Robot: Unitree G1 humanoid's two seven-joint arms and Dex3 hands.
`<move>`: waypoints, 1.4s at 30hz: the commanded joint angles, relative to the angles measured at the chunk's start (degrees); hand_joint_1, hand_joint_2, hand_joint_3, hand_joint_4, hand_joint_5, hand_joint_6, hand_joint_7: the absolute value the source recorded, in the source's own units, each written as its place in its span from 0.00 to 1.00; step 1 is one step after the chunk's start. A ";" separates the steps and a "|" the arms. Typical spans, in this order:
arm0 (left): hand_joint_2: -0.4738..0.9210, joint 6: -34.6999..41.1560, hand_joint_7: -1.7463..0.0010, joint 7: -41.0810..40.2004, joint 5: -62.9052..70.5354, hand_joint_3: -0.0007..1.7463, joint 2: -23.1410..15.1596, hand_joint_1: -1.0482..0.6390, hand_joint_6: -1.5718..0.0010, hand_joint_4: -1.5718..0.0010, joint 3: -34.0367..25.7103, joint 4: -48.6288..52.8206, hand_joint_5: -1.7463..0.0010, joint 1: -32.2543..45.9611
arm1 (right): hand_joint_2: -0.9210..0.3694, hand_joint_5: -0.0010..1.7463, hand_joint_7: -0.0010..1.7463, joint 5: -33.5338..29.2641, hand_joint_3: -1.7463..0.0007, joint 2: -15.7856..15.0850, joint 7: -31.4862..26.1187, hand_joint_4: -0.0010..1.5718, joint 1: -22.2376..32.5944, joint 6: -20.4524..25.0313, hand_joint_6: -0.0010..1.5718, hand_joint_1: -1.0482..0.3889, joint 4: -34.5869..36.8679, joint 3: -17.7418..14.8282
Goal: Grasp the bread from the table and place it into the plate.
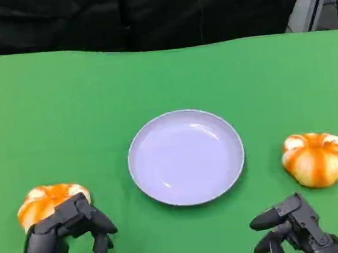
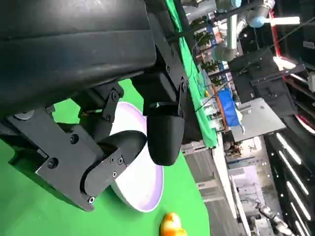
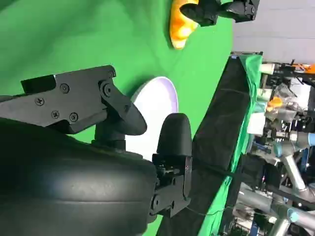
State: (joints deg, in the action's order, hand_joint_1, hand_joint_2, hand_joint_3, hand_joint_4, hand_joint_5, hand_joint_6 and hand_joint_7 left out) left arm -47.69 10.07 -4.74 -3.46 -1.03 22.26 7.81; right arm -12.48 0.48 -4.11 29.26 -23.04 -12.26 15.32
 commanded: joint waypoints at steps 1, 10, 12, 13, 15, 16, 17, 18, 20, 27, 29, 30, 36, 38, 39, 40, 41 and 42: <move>0.60 -0.53 0.22 -0.20 0.32 0.81 -0.24 0.57 0.46 0.46 -0.64 0.12 0.08 -0.07 | 0.00 1.00 1.00 0.27 0.43 -0.15 -0.08 0.09 0.38 0.46 0.00 0.67 -1.03 -0.07; 0.61 -0.19 0.22 -0.52 0.86 0.80 -0.22 0.56 0.46 0.46 -0.87 -0.16 0.08 -0.12 | 0.00 1.00 1.00 0.55 0.43 -0.06 -0.08 0.09 0.13 0.69 0.00 0.68 -0.87 -0.03; 0.61 -0.49 0.22 -1.24 1.50 0.80 0.01 0.56 0.46 0.46 -1.27 0.00 0.10 -0.14 | 0.00 1.00 1.00 0.38 0.43 -0.04 -0.20 0.09 0.16 0.78 0.00 0.68 -0.90 -0.05; 0.62 -0.69 0.25 -2.12 2.44 0.78 0.20 0.57 0.46 0.47 -1.65 0.09 0.13 -0.13 | 0.00 1.00 1.00 0.22 0.43 -0.08 -0.28 0.09 0.21 0.73 0.00 0.68 -0.89 -0.09; 0.64 -1.07 0.33 -4.29 4.90 0.73 0.51 0.56 0.44 0.48 -2.46 0.20 0.20 -0.15 | 0.00 1.00 1.00 0.03 0.43 -0.13 -0.37 0.09 0.29 0.60 0.00 0.68 -0.88 -0.13; 0.67 -1.21 0.42 -5.44 6.23 0.67 0.64 0.55 0.43 0.48 -2.83 0.22 0.26 -0.17 | 0.00 1.00 1.00 0.03 0.43 -0.14 -0.39 0.09 0.32 0.56 0.00 0.68 -0.88 -0.13; 0.68 -1.11 0.46 -6.65 7.39 0.64 0.79 0.55 0.42 0.48 -3.19 0.15 0.29 -0.18 | 0.00 1.00 1.00 0.13 0.43 -0.11 -0.34 0.09 0.38 0.56 0.00 0.68 -0.94 -0.09; 0.72 -0.98 0.55 -7.72 8.36 0.57 0.90 0.54 0.42 0.51 -3.46 0.09 0.31 -0.20 | 0.00 1.00 1.00 0.21 0.43 -0.09 -0.31 0.09 0.38 0.51 0.00 0.67 -0.94 -0.05; 0.81 -0.17 0.72 -10.86 11.61 0.40 1.04 0.51 0.40 0.53 -4.25 -0.41 0.34 -0.19 | 0.00 1.00 1.00 0.10 0.43 0.08 -0.46 0.10 0.29 0.58 0.00 0.67 -0.83 0.02; 0.97 3.55 0.88 -18.29 21.11 0.09 -0.36 0.44 0.45 0.57 -5.17 -2.41 0.51 -0.19 | 0.00 1.00 1.00 -0.06 0.43 0.31 -0.58 0.10 -0.08 0.53 0.01 0.67 -0.57 0.17; 0.99 6.35 0.93 -21.24 25.88 0.04 -1.08 0.43 0.46 0.55 -5.22 -4.27 0.60 -0.08 | 0.00 1.00 1.00 0.08 0.43 0.48 -0.57 0.11 -0.26 0.59 0.01 0.68 -0.44 0.25; 0.99 7.89 0.95 -22.69 28.37 0.03 -1.45 0.43 0.48 0.56 -5.09 -5.31 0.64 -0.01 | 0.00 1.00 1.00 0.20 0.43 0.58 -0.55 0.11 -0.32 0.64 0.01 0.68 -0.35 0.33; 1.00 20.56 1.00 -26.50 40.98 0.00 -4.81 0.38 0.64 0.63 -2.48 -11.88 0.79 0.61 | 0.00 1.00 1.00 -0.38 0.43 1.22 -0.86 0.10 -0.06 1.97 0.00 0.66 -0.97 1.02; 1.00 21.62 1.00 -26.95 40.94 0.00 -5.15 0.38 0.64 0.63 -1.77 -12.46 0.80 0.78 | 0.00 1.00 1.00 -0.39 0.43 1.21 -0.90 0.10 -0.06 2.04 0.00 0.66 -1.01 1.05; 1.00 21.99 1.00 -27.14 40.83 0.00 -5.34 0.38 0.64 0.63 -1.46 -12.64 0.80 0.83 | 0.00 1.00 1.00 -0.39 0.43 1.21 -0.92 0.10 -0.06 2.05 0.00 0.66 -1.01 1.05; 1.00 22.30 1.00 -27.33 40.68 0.00 -5.55 0.38 0.64 0.63 -1.14 -12.78 0.80 0.88 | 0.00 1.00 1.00 -0.40 0.43 1.21 -0.92 0.10 -0.06 2.05 0.00 0.66 -1.01 1.06; 1.00 22.56 1.00 -27.53 40.52 0.00 -5.77 0.38 0.64 0.63 -0.84 -12.89 0.81 0.91 | 0.00 1.00 1.00 -0.40 0.43 1.21 -0.92 0.10 -0.06 2.06 0.00 0.66 -1.01 1.06; 1.00 22.78 1.00 -27.70 40.38 0.00 -5.96 0.38 0.64 0.63 -0.58 -12.97 0.81 0.94 | 0.00 1.00 1.00 -0.40 0.43 1.22 -0.92 0.10 -0.06 2.06 0.00 0.66 -1.01 1.05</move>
State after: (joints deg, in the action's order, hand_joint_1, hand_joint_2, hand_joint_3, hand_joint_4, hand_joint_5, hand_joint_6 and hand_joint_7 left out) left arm -25.84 -16.43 35.82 -8.00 -2.08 10.29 8.40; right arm -12.66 1.90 -4.67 29.09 -21.48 -12.58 16.52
